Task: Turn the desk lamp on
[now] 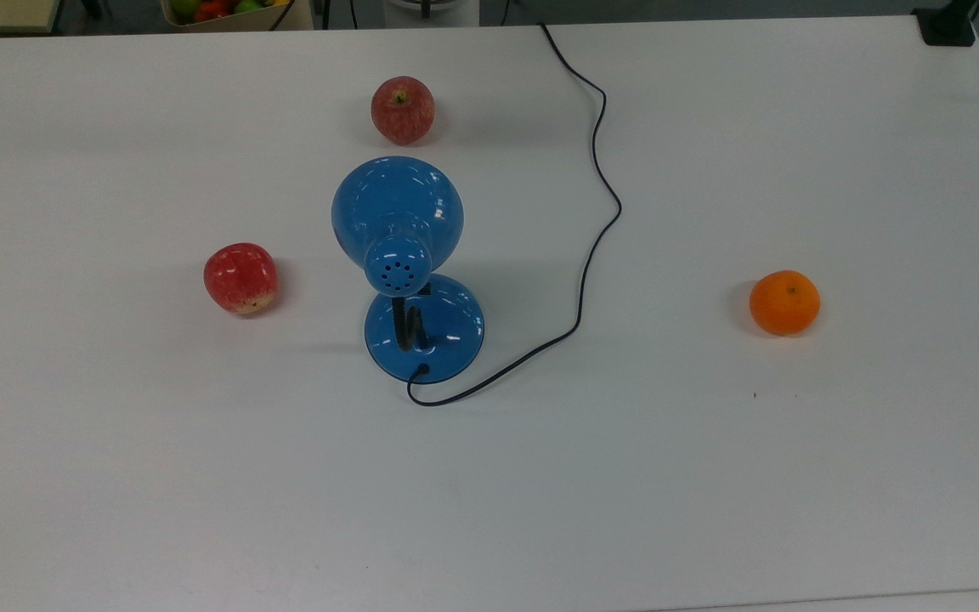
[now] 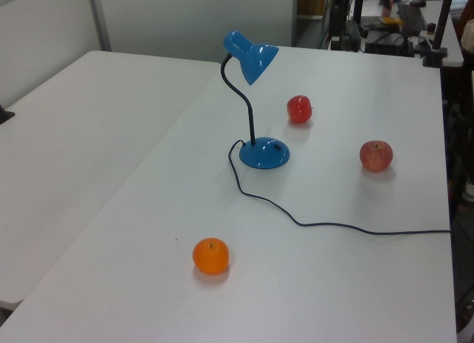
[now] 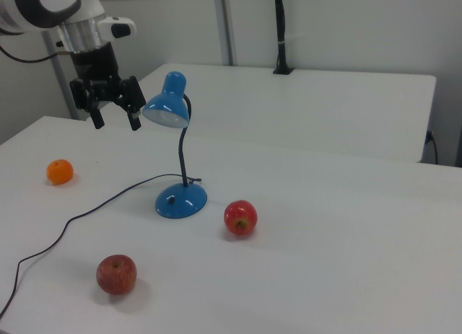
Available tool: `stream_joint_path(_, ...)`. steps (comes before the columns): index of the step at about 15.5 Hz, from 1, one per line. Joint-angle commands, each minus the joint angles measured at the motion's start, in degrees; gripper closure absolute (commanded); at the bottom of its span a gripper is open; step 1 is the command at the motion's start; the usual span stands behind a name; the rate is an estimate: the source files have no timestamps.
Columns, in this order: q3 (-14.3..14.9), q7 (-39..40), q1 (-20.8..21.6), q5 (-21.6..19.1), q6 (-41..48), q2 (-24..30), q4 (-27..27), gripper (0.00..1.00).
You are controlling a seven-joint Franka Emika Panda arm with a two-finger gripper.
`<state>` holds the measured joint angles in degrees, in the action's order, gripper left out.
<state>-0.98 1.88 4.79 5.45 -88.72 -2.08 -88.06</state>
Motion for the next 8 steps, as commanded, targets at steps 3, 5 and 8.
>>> stream_joint_path(3, 0.2, 0.7, 0.0, -0.5, 0.1, 1.0, -1.7, 0.0)
stream_joint_path(5, 0.2, 0.8, 0.0, -0.5, 0.1, 0.9, -1.7, 0.0)
stream_joint_path(8, 0.2, 0.8, 0.0, -0.5, 0.2, 0.9, -1.7, 0.0)
